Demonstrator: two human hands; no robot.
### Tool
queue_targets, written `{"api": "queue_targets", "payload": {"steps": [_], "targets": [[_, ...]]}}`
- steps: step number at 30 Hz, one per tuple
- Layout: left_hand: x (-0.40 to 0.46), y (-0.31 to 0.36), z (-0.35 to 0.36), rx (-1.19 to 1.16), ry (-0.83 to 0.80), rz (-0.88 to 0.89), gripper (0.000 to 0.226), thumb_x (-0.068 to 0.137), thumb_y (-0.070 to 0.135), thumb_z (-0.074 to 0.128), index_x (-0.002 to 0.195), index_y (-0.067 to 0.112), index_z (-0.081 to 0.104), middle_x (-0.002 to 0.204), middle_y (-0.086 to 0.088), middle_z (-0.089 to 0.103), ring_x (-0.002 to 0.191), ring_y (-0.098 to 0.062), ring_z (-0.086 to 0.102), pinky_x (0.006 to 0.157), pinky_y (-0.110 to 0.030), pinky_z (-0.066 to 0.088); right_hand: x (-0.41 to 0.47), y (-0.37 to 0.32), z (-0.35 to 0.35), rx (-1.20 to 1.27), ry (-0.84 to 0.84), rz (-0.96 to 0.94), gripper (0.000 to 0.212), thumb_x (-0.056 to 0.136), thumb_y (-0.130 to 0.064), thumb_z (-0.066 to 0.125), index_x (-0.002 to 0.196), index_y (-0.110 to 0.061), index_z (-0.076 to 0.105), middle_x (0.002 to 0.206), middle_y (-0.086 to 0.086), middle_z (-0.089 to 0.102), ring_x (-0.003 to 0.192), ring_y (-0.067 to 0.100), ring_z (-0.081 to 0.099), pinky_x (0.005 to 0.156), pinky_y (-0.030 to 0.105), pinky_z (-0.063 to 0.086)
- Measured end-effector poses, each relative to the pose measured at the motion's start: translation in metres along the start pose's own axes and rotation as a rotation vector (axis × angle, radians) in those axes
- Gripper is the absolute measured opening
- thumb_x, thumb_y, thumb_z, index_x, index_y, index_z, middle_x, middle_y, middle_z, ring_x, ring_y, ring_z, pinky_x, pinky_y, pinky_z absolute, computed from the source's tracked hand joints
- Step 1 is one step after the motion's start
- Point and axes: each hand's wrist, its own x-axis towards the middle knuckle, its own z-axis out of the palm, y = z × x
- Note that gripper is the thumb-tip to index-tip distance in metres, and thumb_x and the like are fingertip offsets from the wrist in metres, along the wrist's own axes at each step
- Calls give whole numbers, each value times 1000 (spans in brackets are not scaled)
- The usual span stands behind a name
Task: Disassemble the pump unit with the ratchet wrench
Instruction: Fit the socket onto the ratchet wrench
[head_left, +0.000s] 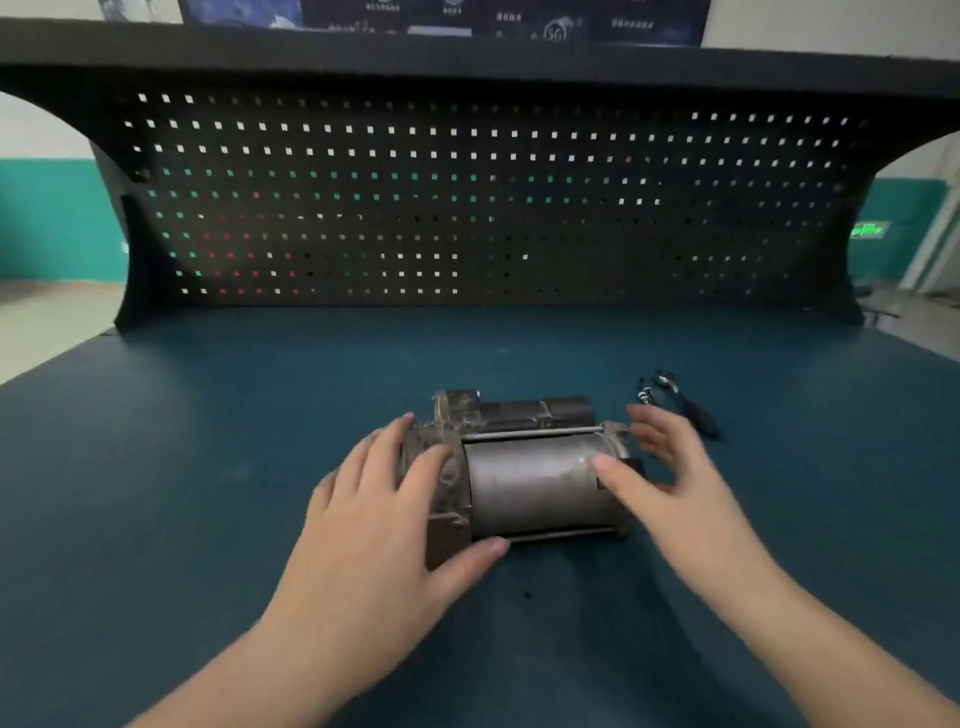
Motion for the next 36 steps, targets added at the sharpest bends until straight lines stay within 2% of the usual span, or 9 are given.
{"api": "queue_targets", "payload": {"steps": [3, 9, 16, 22, 24, 26, 28, 32, 36], "targets": [[14, -7, 17, 33, -101, 2, 86, 73, 81, 23, 147, 36, 21, 155, 12, 19, 138, -15, 25, 104, -30, 38, 8, 7, 7, -46, -66, 110, 72, 75, -42, 73, 137, -40, 37, 141, -10, 41, 122, 2, 42, 100, 22, 31], [37, -27, 29, 43, -100, 115, 74, 80, 63, 44, 144, 25, 42, 143, 7, 48, 124, -22, 49, 102, -30, 42, 13, 21, 23, -90, -118, 152, 83, 88, -31, 68, 152, -29, 16, 117, -41, 31, 113, -9, 34, 70, -13, 21], [64, -45, 38, 64, -61, 105, 64, 83, 54, 62, 138, 23, 51, 137, 3, 56, 117, -23, 59, 94, -32, 48, 42, 23, 32, -159, -272, 152, 93, 90, -43, 63, 154, -28, -3, 153, -15, 25, 129, -6, 22, 99, 12, 17], [83, -52, 43, 121, -99, 21, 69, 83, 51, 64, 143, 28, 41, 144, 6, 49, 125, -24, 53, 98, -34, 44, 79, 30, 7, -63, -444, 129, 68, 86, -47, 66, 145, -29, 37, 130, -25, 49, 123, -1, 47, 101, 14, 37], [87, -53, 43, 134, -155, 8, 74, 84, 61, 56, 146, 26, 37, 147, 4, 45, 130, -25, 48, 102, -35, 41, 101, 41, -12, -82, -206, 93, 20, 88, -42, 65, 103, -29, 66, 98, -21, 69, 95, 2, 63, 81, 14, 47], [87, -50, 39, 178, -203, 3, 87, 78, 79, 30, 148, 26, 34, 150, 3, 40, 137, -26, 38, 109, -38, 34, 126, 53, -38, -250, 100, 127, 15, 89, -35, 64, 78, -23, 64, 77, -13, 68, 79, 11, 62, 64, 18, 45], [87, -40, 34, 227, -108, 6, 90, 76, 76, 14, 144, 23, 42, 148, -3, 42, 140, -29, 31, 112, -44, 26, 152, 70, -61, -498, 222, 285, 15, 90, -34, 59, 87, -19, 59, 94, 1, 68, 95, 26, 61, 72, 26, 45], [115, 26, 32, -146, 344, 215, 35, 90, 29, 46, 105, 3, 65, 107, -11, 63, 104, -31, 54, 95, -28, 35, 185, 97, -74, -819, 53, 598, 54, 90, -51, 55, 120, -6, 52, 125, 15, 57, 115, 36, 52, 88, 37, 44], [169, 113, 59, -414, 115, 276, 22, 86, -2, 51, 102, 5, 65, 102, -10, 66, 98, -26, 59, 86, -22, 37, 194, 104, -67, -935, -161, 512, 36, 96, -44, 46, 104, -10, 56, 121, 13, 61, 108, 33, 58, 82, 34, 47]]}}
